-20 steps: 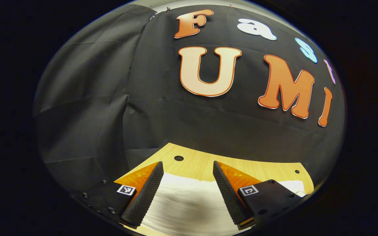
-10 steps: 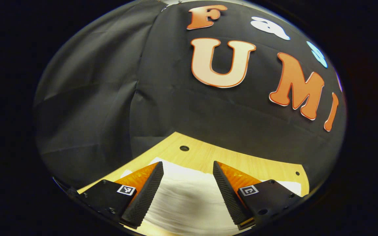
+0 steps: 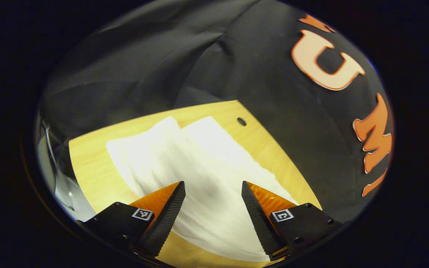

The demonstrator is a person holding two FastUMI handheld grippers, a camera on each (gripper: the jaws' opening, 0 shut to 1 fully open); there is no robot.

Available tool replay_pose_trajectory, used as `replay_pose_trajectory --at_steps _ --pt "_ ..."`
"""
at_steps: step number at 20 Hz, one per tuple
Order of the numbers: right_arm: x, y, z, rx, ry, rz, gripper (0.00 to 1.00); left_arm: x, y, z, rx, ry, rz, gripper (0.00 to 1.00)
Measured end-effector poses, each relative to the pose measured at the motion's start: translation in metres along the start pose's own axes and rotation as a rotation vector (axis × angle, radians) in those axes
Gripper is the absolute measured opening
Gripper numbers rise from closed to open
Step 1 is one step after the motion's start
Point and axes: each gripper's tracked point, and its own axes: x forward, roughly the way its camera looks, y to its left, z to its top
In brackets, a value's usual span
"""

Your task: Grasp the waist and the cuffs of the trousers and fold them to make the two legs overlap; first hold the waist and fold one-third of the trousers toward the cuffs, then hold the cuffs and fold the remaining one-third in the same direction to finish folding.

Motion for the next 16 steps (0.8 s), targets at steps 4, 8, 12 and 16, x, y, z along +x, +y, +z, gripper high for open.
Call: replay_pose_trajectory --at_steps 4,8,12,16 --pt "0.0 0.0 0.0 0.0 0.002 0.005 0.0 0.016 0.006 -0.022 -0.095 0.072 0.082 1.0" --pt "0.001 0.0 0.0 0.009 0.005 0.004 0.01 0.021 0.006 -0.039 -0.18 0.099 0.159 1.0" --pt "0.0 0.0 -0.001 0.022 0.008 -0.002 0.01 0.026 0.016 -0.039 -0.224 0.129 0.19 0.96" --pt "0.001 -0.001 -0.001 0.034 0.011 -0.006 0.01 0.04 0.025 -0.039 -0.25 0.147 0.185 1.0"
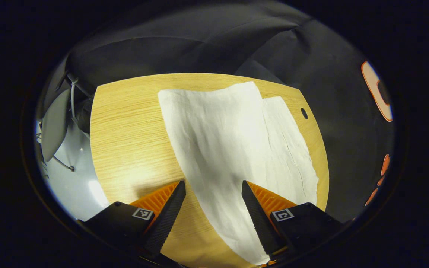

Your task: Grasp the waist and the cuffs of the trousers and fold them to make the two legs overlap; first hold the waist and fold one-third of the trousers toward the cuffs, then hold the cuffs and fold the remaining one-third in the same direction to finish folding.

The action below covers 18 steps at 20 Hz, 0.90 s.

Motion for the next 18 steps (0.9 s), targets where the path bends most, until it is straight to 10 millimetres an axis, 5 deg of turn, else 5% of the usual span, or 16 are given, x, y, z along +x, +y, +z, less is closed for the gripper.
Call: replay_pose_trajectory --at_steps 6,9,11,18 --pt "0.0 0.0 0.0 0.01 0.0 0.001 0.01 0.009 0.001 0.013 0.04 0.025 0.034 0.93" --pt "0.0 0.001 0.001 0.012 -0.003 0.002 0.01 0.017 0.008 0.017 0.035 0.038 0.075 0.32" --pt "0.001 0.001 0.0 0.014 -0.009 0.005 0.01 0.02 0.008 0.019 0.029 0.043 0.059 0.14" --pt "-0.008 0.009 0.002 0.03 -0.039 0.036 0.01 0.017 0.01 0.015 0.019 0.094 0.033 0.05"
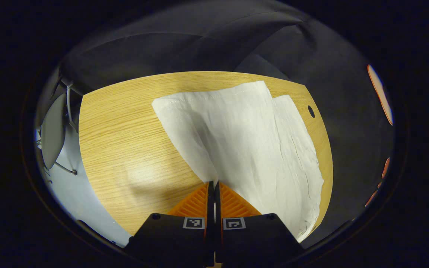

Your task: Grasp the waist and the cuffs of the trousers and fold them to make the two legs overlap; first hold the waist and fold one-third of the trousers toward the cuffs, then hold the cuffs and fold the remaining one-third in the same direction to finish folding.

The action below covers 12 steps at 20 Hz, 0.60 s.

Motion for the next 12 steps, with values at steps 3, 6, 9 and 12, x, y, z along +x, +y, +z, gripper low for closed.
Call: replay_pose_trajectory --at_steps 3,6,9,12 --pt "-0.014 0.011 0.002 -0.006 -0.028 0.035 0.01 -0.016 -0.012 0.007 0.037 -0.034 -0.045 0.05" --pt "-0.028 0.028 0.005 -0.015 -0.058 0.073 0.01 -0.034 -0.035 0.014 0.094 -0.038 -0.101 0.02" --pt "-0.043 0.049 0.006 -0.02 -0.088 0.117 0.01 -0.05 -0.063 0.029 0.145 -0.048 -0.163 0.05" --pt "-0.053 0.069 0.009 -0.043 -0.12 0.139 0.01 -0.058 -0.091 0.045 0.204 -0.056 -0.22 0.05"
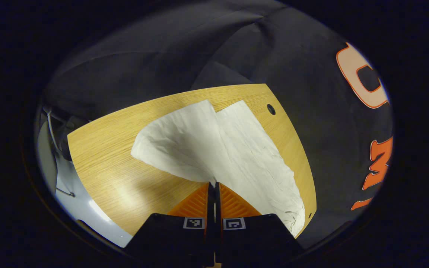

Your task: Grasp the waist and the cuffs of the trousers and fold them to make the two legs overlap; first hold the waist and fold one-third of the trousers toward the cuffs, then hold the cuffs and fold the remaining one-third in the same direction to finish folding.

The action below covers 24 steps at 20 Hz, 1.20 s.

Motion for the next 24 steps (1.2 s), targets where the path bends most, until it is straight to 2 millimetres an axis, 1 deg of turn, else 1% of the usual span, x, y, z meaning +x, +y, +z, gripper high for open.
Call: replay_pose_trajectory --at_steps 3,4,6,8,9,12,14,15,16,17,19,22,23,24 --pt "-0.002 0.022 0.007 -0.013 -0.033 0.027 0.01 0.006 -0.026 0.021 0.028 0.001 -0.052 0.05" --pt "-0.001 0.03 0.01 -0.008 -0.043 0.034 0.0 0.006 -0.036 0.026 0.032 0.002 -0.068 0.04" --pt "0.003 0.045 0.013 0.011 -0.043 0.049 0.01 0.008 -0.051 0.037 0.055 -0.006 -0.084 0.05" --pt "0.012 0.062 0.019 0.019 -0.037 0.068 0.0 0.011 -0.07 0.051 0.069 -0.028 -0.093 0.04" --pt "0.017 0.066 0.025 0.013 -0.034 0.069 0.0 0.013 -0.077 0.059 0.073 -0.04 -0.096 0.04" --pt "0.036 0.083 0.036 0.015 -0.015 0.074 0.01 0.024 -0.098 0.075 0.097 -0.057 -0.079 0.04" --pt "0.049 0.096 0.043 0.014 -0.002 0.079 0.0 0.037 -0.112 0.083 0.128 -0.065 -0.071 0.04" --pt "0.057 0.103 0.046 0.006 0.005 0.076 0.0 0.044 -0.117 0.086 0.145 -0.066 -0.06 0.02" --pt "0.063 0.106 0.048 -0.002 0.01 0.071 0.0 0.051 -0.124 0.089 0.158 -0.066 -0.055 0.05" --pt "0.071 0.111 0.052 -0.007 0.017 0.069 0.01 0.061 -0.134 0.091 0.168 -0.064 -0.048 0.04" --pt "0.087 0.12 0.058 -0.016 0.029 0.062 0.0 0.078 -0.147 0.098 0.184 -0.068 -0.04 0.04" --pt "0.112 0.127 0.067 -0.027 0.041 0.046 0.01 0.1 -0.17 0.113 0.203 -0.075 -0.024 0.04" --pt "0.119 0.13 0.069 -0.024 0.045 0.048 0.01 0.11 -0.179 0.118 0.2 -0.076 -0.028 0.04" --pt "0.127 0.132 0.071 -0.022 0.05 0.051 0.01 0.118 -0.183 0.117 0.192 -0.071 -0.033 0.04"
